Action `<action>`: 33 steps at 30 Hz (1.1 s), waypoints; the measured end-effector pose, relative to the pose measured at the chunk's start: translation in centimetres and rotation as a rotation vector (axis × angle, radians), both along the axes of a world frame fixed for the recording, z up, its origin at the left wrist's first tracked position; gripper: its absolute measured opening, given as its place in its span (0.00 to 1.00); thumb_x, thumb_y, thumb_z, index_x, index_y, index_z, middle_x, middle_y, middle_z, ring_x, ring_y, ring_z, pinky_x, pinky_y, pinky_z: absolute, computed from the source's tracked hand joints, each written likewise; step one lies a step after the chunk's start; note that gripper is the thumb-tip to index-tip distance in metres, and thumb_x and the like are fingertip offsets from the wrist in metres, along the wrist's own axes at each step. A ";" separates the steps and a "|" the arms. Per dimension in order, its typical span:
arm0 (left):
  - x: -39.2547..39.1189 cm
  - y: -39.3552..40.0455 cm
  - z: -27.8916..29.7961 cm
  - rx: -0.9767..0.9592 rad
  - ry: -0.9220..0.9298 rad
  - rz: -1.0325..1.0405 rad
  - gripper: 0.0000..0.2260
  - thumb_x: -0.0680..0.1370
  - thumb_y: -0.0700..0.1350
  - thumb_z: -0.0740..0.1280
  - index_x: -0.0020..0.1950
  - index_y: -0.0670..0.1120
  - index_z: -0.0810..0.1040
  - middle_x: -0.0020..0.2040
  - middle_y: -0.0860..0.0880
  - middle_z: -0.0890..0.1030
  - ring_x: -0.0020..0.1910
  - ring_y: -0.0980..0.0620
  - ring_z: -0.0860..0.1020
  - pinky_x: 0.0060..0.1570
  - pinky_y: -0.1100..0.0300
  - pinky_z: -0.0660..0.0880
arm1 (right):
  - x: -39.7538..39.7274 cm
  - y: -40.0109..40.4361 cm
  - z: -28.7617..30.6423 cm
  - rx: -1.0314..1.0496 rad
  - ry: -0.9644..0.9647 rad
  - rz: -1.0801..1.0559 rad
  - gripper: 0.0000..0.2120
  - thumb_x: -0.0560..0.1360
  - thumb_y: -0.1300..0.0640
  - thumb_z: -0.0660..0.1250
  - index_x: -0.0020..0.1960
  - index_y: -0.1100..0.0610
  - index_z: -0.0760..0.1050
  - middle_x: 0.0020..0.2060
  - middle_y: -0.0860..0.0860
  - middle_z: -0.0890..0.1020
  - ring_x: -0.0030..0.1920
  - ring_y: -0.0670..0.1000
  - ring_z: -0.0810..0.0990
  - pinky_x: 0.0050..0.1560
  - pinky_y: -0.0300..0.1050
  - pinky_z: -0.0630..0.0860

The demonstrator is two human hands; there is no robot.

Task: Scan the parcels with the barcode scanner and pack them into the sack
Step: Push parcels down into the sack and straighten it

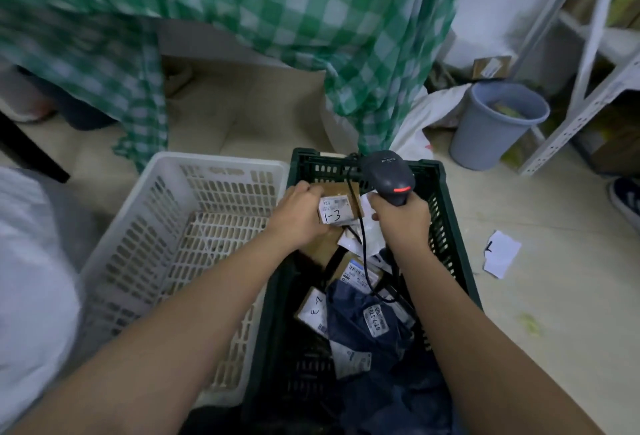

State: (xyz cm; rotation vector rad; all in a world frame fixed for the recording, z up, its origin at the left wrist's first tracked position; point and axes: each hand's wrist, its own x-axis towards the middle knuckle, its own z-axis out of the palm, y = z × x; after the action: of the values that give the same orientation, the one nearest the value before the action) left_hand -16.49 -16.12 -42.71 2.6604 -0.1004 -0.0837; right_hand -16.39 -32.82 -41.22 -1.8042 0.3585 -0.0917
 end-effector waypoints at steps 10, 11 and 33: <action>-11.0 8.1 7.2 -0.248 -0.194 0.089 0.23 0.68 0.41 0.77 0.61 0.47 0.76 0.56 0.47 0.75 0.58 0.47 0.73 0.56 0.55 0.69 | -6.2 6.8 6.2 0.026 0.006 0.113 0.16 0.69 0.50 0.76 0.52 0.55 0.79 0.49 0.54 0.83 0.52 0.56 0.80 0.53 0.49 0.76; -11.8 8.6 7.2 -0.307 -0.211 0.090 0.23 0.67 0.40 0.77 0.60 0.48 0.76 0.55 0.48 0.75 0.57 0.48 0.73 0.57 0.54 0.70 | -6.6 7.4 6.1 0.060 0.019 0.105 0.16 0.69 0.50 0.76 0.52 0.55 0.78 0.50 0.54 0.83 0.52 0.56 0.80 0.55 0.52 0.77; -13.0 11.4 5.7 -1.022 0.046 0.536 0.30 0.76 0.52 0.69 0.75 0.52 0.61 0.74 0.46 0.66 0.58 0.53 0.73 0.61 0.46 0.75 | -5.8 12.5 3.9 0.518 0.048 0.027 0.14 0.73 0.57 0.73 0.57 0.59 0.77 0.45 0.51 0.82 0.48 0.52 0.80 0.40 0.44 0.78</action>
State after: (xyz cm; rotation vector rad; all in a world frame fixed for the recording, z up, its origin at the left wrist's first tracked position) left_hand -29.52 -4.72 -37.02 1.5908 0.4626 0.0695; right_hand -22.20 -20.35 -37.31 -1.3000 0.3540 0.0607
